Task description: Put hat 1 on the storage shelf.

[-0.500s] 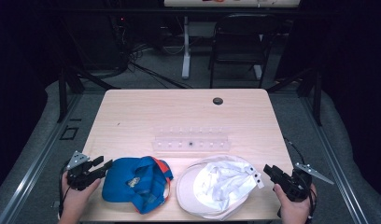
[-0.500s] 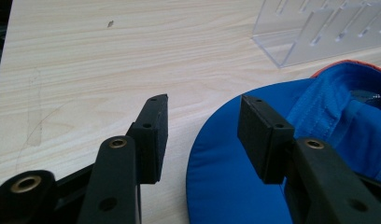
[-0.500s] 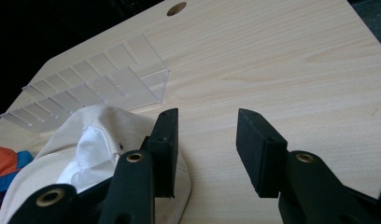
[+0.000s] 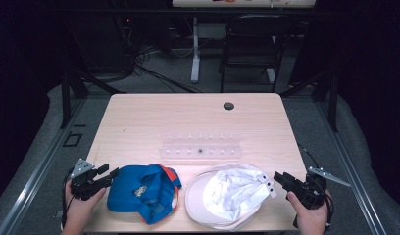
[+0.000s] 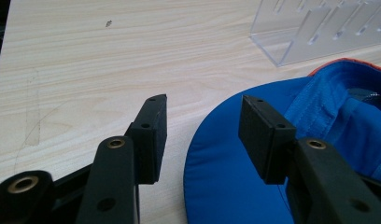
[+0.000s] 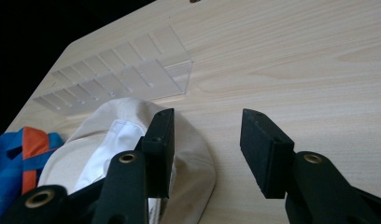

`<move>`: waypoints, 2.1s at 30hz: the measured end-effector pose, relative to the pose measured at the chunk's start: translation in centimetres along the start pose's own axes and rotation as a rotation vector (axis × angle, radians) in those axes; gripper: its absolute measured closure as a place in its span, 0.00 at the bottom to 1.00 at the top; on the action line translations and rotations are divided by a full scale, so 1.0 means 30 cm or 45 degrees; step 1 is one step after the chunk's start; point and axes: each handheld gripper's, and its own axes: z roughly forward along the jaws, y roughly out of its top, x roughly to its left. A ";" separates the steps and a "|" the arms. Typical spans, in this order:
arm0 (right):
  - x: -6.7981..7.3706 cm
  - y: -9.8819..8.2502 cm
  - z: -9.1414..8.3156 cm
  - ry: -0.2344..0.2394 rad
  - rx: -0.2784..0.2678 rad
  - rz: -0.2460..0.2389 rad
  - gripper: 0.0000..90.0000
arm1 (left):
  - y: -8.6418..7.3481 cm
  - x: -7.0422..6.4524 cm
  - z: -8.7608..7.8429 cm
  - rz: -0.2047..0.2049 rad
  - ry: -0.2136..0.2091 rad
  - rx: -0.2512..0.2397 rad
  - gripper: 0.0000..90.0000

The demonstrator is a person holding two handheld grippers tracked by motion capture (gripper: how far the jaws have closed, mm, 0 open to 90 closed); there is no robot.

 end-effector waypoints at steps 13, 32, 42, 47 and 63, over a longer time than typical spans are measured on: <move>0.052 0.084 -0.005 -0.006 0.193 -0.019 0.58 | -0.001 -0.016 0.013 0.023 0.001 -0.002 0.57; 0.165 0.190 0.051 -0.045 0.533 -0.193 0.54 | 0.000 -0.017 0.014 0.026 -0.002 0.013 0.56; 0.194 0.206 0.081 -0.070 0.654 -0.237 0.53 | -0.001 -0.018 0.017 0.025 -0.005 0.016 0.56; 0.190 0.208 0.101 -0.110 0.724 -0.215 0.51 | -0.001 -0.015 0.017 0.019 -0.005 0.012 0.56; 0.142 0.153 0.174 -0.153 0.909 -0.078 0.63 | -0.001 -0.015 0.020 0.023 -0.007 0.019 0.56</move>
